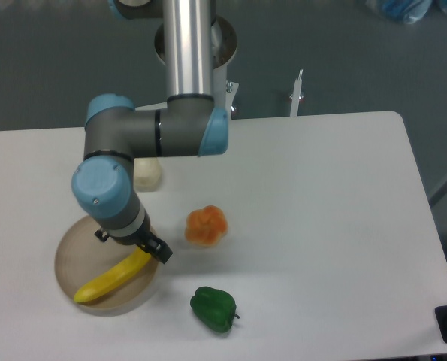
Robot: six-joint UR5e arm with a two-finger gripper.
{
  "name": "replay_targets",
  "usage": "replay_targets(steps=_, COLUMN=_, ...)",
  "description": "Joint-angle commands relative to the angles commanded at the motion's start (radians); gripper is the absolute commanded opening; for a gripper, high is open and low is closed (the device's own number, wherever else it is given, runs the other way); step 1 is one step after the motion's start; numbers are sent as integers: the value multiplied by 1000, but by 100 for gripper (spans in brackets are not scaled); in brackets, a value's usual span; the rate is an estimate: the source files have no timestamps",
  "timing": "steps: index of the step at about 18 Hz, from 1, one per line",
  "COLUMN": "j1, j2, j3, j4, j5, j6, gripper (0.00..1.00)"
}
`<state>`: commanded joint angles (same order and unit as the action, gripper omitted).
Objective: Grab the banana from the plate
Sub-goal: 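Close the gripper on the yellow banana's stem end, then lift the held banana off the plate and carry it away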
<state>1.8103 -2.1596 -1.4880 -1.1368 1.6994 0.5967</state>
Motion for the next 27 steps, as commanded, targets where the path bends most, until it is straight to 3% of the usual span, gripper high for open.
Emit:
replay_targets(steps=9, j1=-8, j2=-22, j3=-8, j4=3, j5=26, j6=-20, gripper=100)
replay_targets(steps=12, j1=-11, j2=-28, j3=-6, j4=0, j5=43, j6=-21, gripper=65)
replay_targets(steps=16, j1=-14, j2=-11, j3=-2, j4=-1, j5=45, j6=-18, gripper=4)
replay_targets(steps=17, j1=-14, j2=-3, j3=0, j4=-3, j5=45, j6=-14, gripper=0)
replay_targets(steps=24, j1=3, j2=81, j3=9, j4=-12, j5=29, j6=-2, gripper=0)
replay_targets(steps=27, j1=56, j2=133, j3=8, j4=-17, j5=16, j6=18, gripper=0)
